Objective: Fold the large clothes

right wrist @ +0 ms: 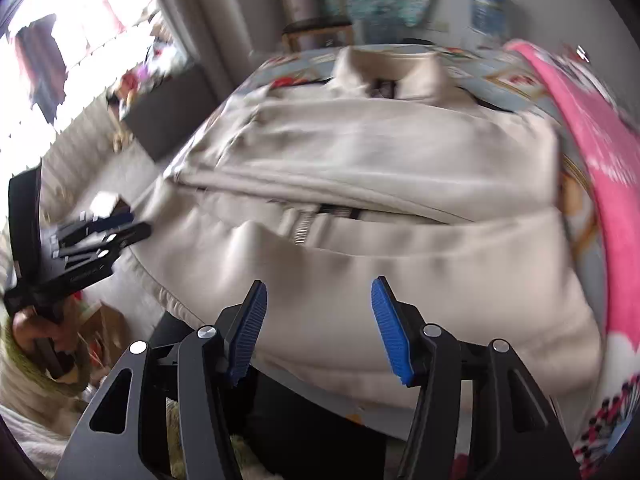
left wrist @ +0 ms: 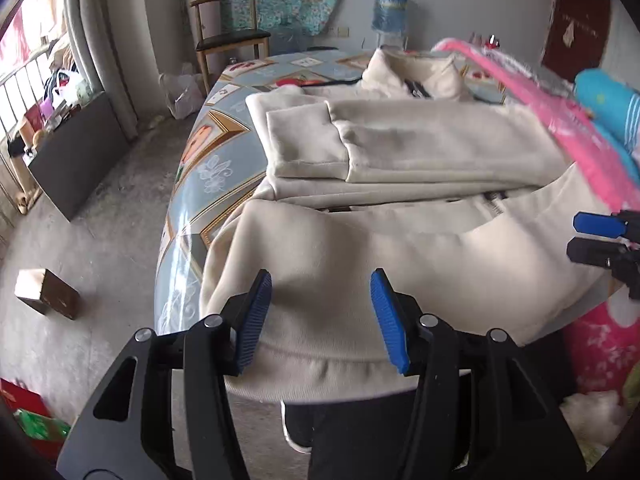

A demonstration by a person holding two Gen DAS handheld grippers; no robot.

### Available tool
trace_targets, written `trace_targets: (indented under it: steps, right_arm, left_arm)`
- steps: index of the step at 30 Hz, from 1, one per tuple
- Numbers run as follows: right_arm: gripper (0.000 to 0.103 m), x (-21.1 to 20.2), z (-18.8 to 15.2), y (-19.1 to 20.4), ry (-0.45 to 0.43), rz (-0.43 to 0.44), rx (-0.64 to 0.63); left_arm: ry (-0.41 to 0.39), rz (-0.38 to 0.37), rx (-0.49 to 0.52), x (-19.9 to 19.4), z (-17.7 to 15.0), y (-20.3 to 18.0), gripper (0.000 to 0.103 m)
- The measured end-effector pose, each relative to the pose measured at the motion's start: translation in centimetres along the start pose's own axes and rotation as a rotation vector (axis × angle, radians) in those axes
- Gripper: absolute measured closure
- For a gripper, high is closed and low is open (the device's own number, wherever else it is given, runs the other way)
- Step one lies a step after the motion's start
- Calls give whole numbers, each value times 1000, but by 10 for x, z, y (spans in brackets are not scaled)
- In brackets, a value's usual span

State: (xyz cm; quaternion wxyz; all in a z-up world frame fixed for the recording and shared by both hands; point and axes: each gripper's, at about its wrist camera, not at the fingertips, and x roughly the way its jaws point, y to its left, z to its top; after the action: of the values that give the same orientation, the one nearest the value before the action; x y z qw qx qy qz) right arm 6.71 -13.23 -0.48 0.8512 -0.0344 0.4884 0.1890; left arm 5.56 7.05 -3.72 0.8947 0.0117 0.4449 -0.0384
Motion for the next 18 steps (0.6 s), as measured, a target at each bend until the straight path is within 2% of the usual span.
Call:
trace_targets:
  steps: [2,4,5,6,8,10,15,18]
  right_arm:
    - [49,12,6,13,5,-4,-28]
    - [52,23,10,20,30,-14,-37]
    - [65,29,10,17,46,-17,-37]
    - [71,34,10,17,67,-8,-40]
    - [91,34,9,15,77,1,-45]
    - [96,22,7,20,41,-22,-65]
    - [97,-21,20,36,-112,-106,-80]
    - [97,-10,32,42,-146,-176,-106]
  left_arm:
    - [22,22,7,14,1,-1,54]
    - [3,24,15,17,1,-1,56]
    - [-5,22,25,16,1,-3,68]
    - [-13,21,36,16,1,-4,84]
    - [-33,31,54,12,2,-5,98]
    - [-90,-1,54,-4,2,-3,100]
    - [-254,-21,45,-59,17,2,101]
    - [-276,6,49,-50,31,2,101]
